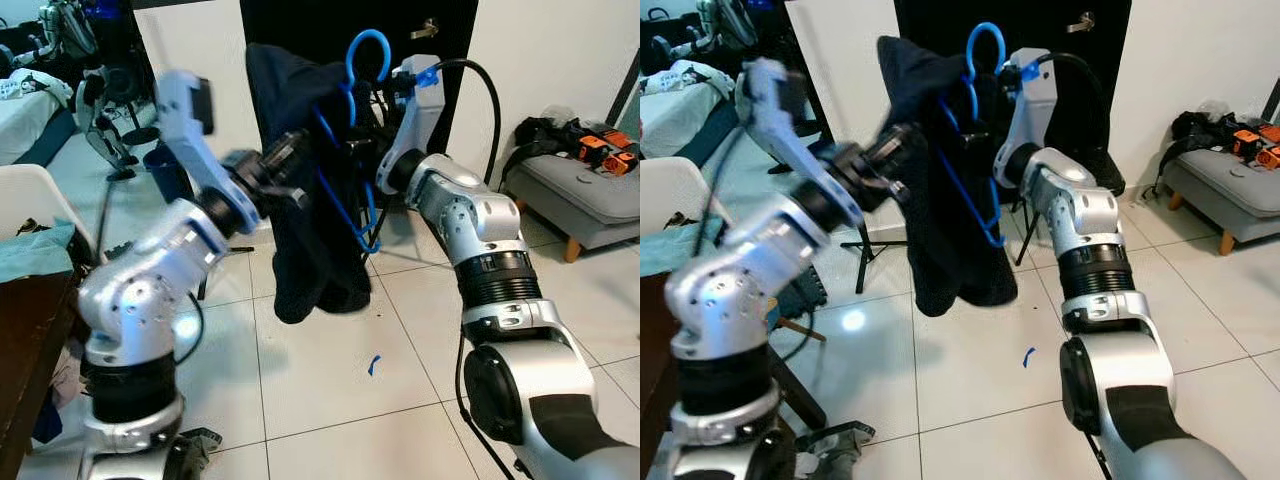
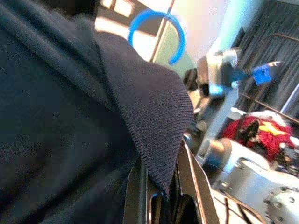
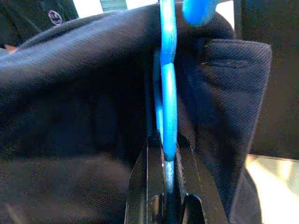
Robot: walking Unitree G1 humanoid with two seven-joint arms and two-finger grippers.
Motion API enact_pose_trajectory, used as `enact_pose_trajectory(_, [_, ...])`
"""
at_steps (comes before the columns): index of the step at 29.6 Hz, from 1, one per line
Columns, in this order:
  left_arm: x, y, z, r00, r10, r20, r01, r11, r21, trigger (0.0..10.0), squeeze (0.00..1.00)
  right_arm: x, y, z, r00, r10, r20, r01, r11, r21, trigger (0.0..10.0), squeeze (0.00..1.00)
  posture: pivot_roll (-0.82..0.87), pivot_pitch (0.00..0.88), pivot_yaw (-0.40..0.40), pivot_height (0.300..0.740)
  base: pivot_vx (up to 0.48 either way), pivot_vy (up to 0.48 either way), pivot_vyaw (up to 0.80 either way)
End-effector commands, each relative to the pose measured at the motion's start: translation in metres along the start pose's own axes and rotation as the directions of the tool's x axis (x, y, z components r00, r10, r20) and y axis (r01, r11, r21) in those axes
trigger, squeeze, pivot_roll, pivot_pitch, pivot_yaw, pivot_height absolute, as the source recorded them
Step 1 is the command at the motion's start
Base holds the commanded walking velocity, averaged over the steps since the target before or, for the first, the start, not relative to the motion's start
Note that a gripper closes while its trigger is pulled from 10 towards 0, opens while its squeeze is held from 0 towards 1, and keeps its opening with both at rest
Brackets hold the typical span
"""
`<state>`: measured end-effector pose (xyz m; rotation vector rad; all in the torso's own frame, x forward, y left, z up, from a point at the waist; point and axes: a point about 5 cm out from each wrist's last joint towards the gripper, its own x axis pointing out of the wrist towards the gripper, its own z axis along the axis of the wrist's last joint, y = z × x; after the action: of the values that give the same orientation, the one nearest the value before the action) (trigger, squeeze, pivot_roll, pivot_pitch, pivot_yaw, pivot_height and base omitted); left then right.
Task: Hang hanger
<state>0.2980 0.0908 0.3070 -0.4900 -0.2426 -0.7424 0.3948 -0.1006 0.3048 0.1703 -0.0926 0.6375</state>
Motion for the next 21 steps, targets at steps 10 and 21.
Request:
enact_pose_trajectory(10, [0.007, -0.027, -0.02, 0.991, -0.124, -0.055, 0.121, 0.991, -0.054, 10.0, 1.0, 0.007, 0.021, 0.014, 0.992, 0.092, 0.089, -0.088, 0.995, -0.045, 0.0, 0.0, 0.03, 0.0, 0.097, 0.74, 0.0, 0.0, 0.0])
enact_pose_trajectory(21, [-0.008, 0.003, -0.007, 0.988, 0.02, -0.152, 0.024, 0.96, 0.28, 10.0, 1.0, 0.003, 0.018, 0.019, 0.983, 0.126, 0.131, -0.115, 0.99, -0.084, 0.0, 0.0, 0.03, 0.0, 0.094, 0.74, 0.0, 0.0, 0.0])
